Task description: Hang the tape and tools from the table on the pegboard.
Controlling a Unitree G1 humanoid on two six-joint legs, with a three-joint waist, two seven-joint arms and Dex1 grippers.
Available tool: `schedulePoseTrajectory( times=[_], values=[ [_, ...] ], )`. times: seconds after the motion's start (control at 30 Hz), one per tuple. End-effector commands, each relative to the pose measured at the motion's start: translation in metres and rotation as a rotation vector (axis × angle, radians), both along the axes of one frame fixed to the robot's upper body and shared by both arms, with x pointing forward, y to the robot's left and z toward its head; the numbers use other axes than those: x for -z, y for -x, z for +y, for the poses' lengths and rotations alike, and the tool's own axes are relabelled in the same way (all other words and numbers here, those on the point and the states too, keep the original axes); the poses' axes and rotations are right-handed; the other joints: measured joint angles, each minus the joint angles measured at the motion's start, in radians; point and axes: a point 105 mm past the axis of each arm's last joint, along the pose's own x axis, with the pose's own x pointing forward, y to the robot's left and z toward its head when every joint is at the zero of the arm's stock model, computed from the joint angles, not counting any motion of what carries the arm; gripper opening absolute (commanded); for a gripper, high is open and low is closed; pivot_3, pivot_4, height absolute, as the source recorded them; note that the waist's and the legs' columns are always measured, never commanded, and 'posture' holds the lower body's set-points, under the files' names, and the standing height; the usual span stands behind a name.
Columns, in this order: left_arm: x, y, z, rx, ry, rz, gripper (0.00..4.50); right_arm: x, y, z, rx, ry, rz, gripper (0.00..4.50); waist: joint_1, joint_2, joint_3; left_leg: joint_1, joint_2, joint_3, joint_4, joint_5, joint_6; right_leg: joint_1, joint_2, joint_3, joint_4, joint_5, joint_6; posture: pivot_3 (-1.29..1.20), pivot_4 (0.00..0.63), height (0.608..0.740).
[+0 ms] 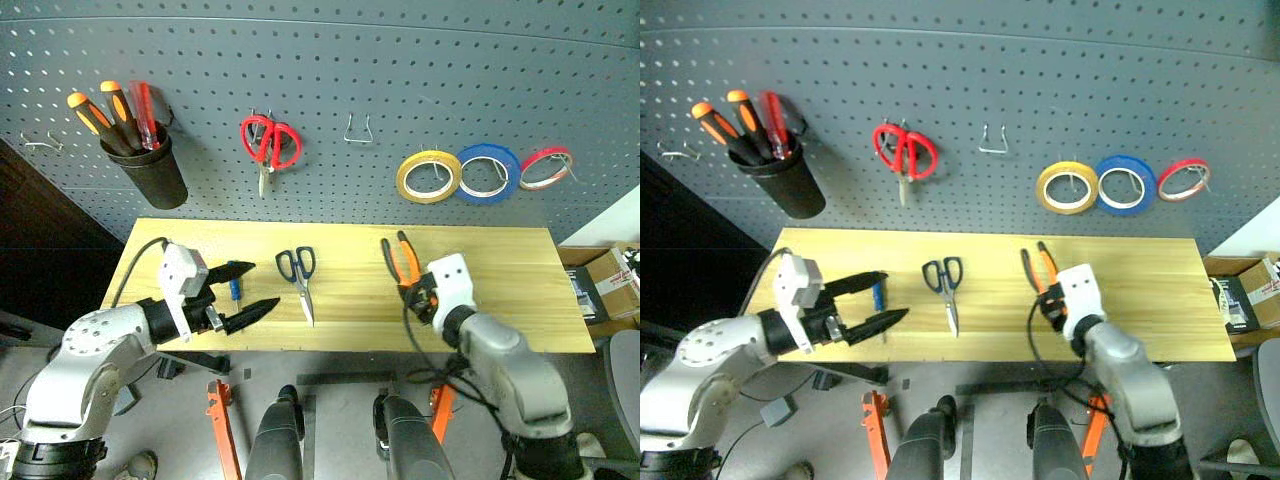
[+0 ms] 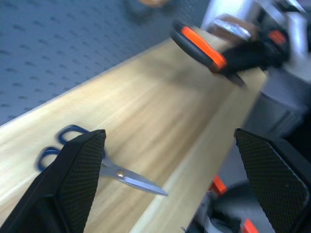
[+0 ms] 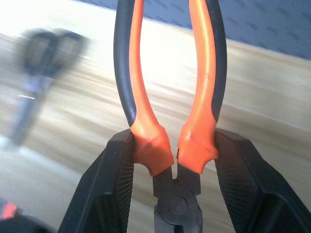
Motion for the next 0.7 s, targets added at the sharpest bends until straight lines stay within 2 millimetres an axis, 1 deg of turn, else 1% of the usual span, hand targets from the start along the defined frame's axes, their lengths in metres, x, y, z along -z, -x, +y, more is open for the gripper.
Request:
schedulePoseTrajectory(
  times=[0.03,0.07,0.13,0.2,0.3,0.33,0.43,0.47,0.57,0.63,0.7],
  values=[
    [-0.028,0.0,0.006,-0.071,0.033,-0.135,4.5,-0.089,0.003,0.028,-0.026,-0.086,-0.395,2.14,-0.002,0.0,0.0,0.0,0.0,0.0,0.0,0.0,0.0,0.0,0.0,0.0,-0.001,0.003,0.0,-0.02,0.274,0.74],
    [-0.032,-0.003,0.009,-0.1,0.045,-0.16,4.5,-0.108,-0.002,0.035,-0.023,-0.116,-0.469,2.14,-0.004,0.0,0.0,0.0,0.0,0.0,0.0,-0.001,-0.002,0.0,0.0,0.0,-0.002,0.005,-0.001,-0.02,0.271,0.74],
    [-0.04,-0.008,0.011,-0.127,0.087,-0.174,4.5,-0.139,-0.014,0.047,-0.03,-0.137,-0.592,2.14,-0.001,-0.001,0.0,0.0,0.0,-0.001,0.0,-0.003,-0.005,-0.001,0.0,-0.001,-0.003,0.008,-0.002,-0.01,0.268,0.74],
    [-0.046,-0.011,0.009,-0.133,0.111,-0.189,4.5,-0.166,-0.027,0.056,-0.031,-0.164,-0.673,2.14,0.001,-0.001,0.0,0.001,0.001,-0.001,0.0,-0.003,-0.005,-0.002,0.0,-0.002,-0.003,0.011,-0.003,0.0,0.266,0.74],
    [-0.052,-0.015,0.007,-0.14,0.13,-0.205,4.5,-0.187,-0.044,0.066,-0.038,-0.195,-0.731,2.14,0.016,-0.001,-0.005,0.001,0.001,-0.001,-0.001,-0.002,-0.004,-0.001,0.001,-0.004,-0.003,0.013,-0.004,0.01,0.265,0.74],
    [-0.054,-0.016,0.006,-0.142,0.14,-0.21,4.5,-0.194,-0.05,0.069,-0.04,-0.199,-0.751,2.14,0.021,-0.002,-0.005,0.002,0.001,-0.001,-0.001,0.002,-0.002,0.0,0.001,-0.004,-0.003,0.013,-0.004,0.02,0.264,0.74],
    [-0.062,-0.021,-0.001,-0.137,0.165,-0.234,4.5,-0.212,-0.067,0.078,-0.042,-0.201,-0.812,2.14,0.028,-0.002,-0.005,0.0,0.001,0.0,-0.001,0.009,-0.003,0.0,0.001,-0.003,-0.003,0.013,-0.002,0.03,0.266,0.74],
    [-0.065,-0.023,-0.005,-0.128,0.175,-0.24,4.5,-0.215,-0.073,0.079,-0.04,-0.195,-0.831,2.14,0.031,-0.002,-0.005,-0.001,0.001,0.001,-0.001,0.009,-0.002,0.0,0.001,-0.002,-0.003,0.016,0.001,0.04,0.266,0.74],
    [-0.072,-0.026,-0.016,-0.103,0.202,-0.254,4.5,-0.218,-0.089,0.08,-0.032,-0.153,-0.883,2.14,0.037,-0.002,-0.005,-0.002,0.0,0.0,-0.002,0.009,-0.002,-0.001,0.001,-0.002,-0.004,0.016,0.002,0.05,0.267,0.74],
    [-0.076,-0.027,-0.022,-0.081,0.223,-0.25,4.5,-0.217,-0.1,0.076,-0.02,-0.119,-0.901,2.14,0.038,-0.002,-0.005,-0.002,0.0,0.0,-0.005,0.009,-0.002,-0.001,0.001,-0.003,-0.004,0.015,0.003,0.05,0.27,0.74],
    [-0.078,-0.027,-0.028,-0.059,0.223,-0.252,4.5,-0.22,-0.107,0.066,-0.001,-0.09,-0.922,2.14,0.039,-0.002,-0.005,-0.002,0.0,0.0,-0.005,0.008,-0.003,-0.001,0.001,-0.003,-0.003,0.014,0.003,0.05,0.275,0.74]
  ],
)
